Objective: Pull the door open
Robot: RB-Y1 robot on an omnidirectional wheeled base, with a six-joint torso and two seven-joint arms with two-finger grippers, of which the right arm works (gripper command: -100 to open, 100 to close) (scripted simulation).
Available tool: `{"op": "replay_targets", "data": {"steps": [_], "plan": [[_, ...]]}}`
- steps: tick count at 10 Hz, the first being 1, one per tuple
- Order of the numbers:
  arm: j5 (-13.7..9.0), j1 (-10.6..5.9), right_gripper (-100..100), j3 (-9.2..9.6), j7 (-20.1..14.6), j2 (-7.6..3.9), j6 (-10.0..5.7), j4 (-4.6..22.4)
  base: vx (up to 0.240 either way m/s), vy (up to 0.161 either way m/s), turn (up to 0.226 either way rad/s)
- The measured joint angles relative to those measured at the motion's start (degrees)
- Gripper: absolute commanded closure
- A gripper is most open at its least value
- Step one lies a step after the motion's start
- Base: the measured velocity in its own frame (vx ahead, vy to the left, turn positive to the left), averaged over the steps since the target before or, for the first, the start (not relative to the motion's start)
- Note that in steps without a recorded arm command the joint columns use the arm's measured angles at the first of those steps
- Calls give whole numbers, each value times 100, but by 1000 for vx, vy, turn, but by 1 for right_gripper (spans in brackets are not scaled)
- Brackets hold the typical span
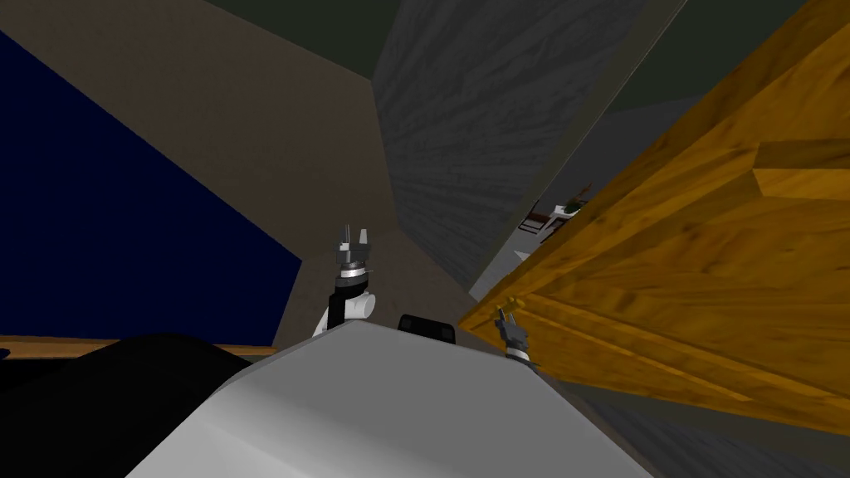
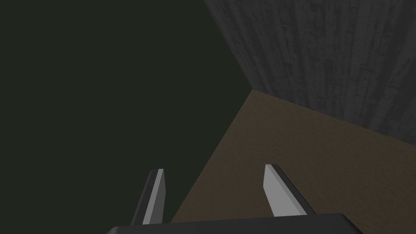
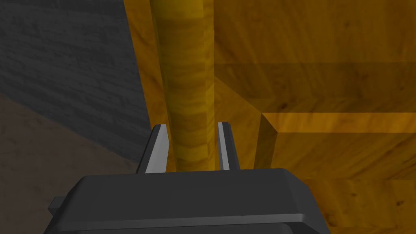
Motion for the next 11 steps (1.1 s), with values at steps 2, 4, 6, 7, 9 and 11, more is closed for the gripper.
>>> {"op": "replay_targets", "data": {"steps": [2,4,6,7,9,11], "plan": [[49,43,100,101,-78,-26,-84,45,-143,-13,74],[90,50,100,165,-165,-109,-165,78,-207,-30,135],[141,68,100,246,-258,-186,-264,102,-207,-23,112],[174,68,100,296,-329,-224,-337,162,-206,-16,103],[222,81,100,380,-432,-293,-428,219,-222,-40,118],[257,107,100,444,-482,-332,-460,223,-120,-22,81]]}}
